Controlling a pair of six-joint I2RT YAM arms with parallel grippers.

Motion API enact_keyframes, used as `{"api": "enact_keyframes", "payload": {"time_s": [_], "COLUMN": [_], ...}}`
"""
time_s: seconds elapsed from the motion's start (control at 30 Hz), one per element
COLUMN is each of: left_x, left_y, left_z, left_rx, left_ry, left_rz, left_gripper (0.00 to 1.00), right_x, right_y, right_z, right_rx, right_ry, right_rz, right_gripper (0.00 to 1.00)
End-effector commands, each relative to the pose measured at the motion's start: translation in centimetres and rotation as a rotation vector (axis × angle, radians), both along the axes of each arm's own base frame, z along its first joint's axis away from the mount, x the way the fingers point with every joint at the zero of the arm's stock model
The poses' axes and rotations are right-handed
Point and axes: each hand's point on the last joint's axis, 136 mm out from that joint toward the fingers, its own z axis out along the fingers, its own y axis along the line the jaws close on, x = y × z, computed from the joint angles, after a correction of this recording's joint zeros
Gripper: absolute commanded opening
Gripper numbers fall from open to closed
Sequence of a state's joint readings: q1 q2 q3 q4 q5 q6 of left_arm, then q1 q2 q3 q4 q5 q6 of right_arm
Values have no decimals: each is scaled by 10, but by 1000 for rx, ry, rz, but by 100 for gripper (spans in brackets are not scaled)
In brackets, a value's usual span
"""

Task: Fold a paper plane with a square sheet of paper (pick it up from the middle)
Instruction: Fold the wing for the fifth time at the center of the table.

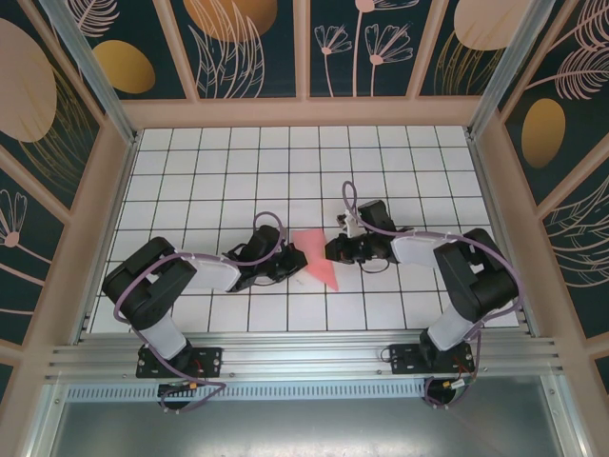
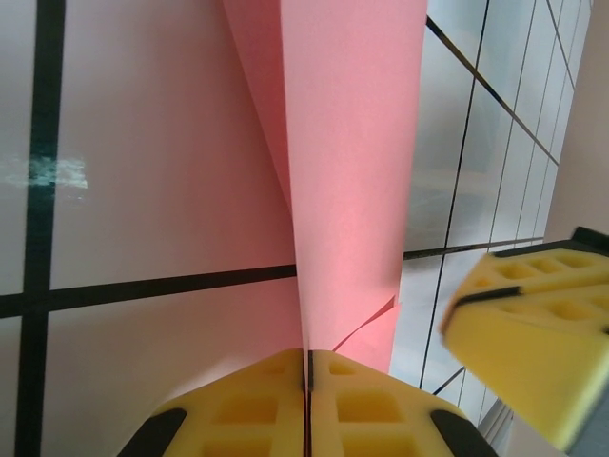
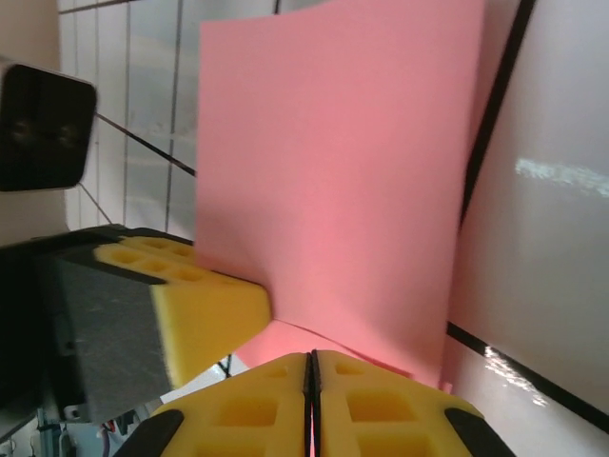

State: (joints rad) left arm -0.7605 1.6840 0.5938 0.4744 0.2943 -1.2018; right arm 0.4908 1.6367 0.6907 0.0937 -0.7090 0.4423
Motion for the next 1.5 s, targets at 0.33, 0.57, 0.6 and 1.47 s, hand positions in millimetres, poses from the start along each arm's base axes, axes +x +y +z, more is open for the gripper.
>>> {"api": "enact_keyframes", "payload": {"time_s": [0.33, 0.57, 0.6, 1.47], "left_x": [4, -2, -4, 5], "left_y": [-2, -1, -2, -12], "left_z": [0, 13, 15, 0], "left_rx": [45, -16, -33, 75], "left_ry": [-17, -59, -67, 37], "left_rz": [-15, -27, -32, -50], "left_gripper": [32, 47, 47, 2], "right_x": [-16, -18, -18, 21], "right_y": [-13, -18, -18, -44], "right_z": [-63, -67, -67, -3], "right_rx": [-104, -105, -104, -233], "right_ry": [127, 145, 146, -223], "right_rz": [-18, -43, -44, -166], "right_gripper": [8, 8, 7, 32]}}
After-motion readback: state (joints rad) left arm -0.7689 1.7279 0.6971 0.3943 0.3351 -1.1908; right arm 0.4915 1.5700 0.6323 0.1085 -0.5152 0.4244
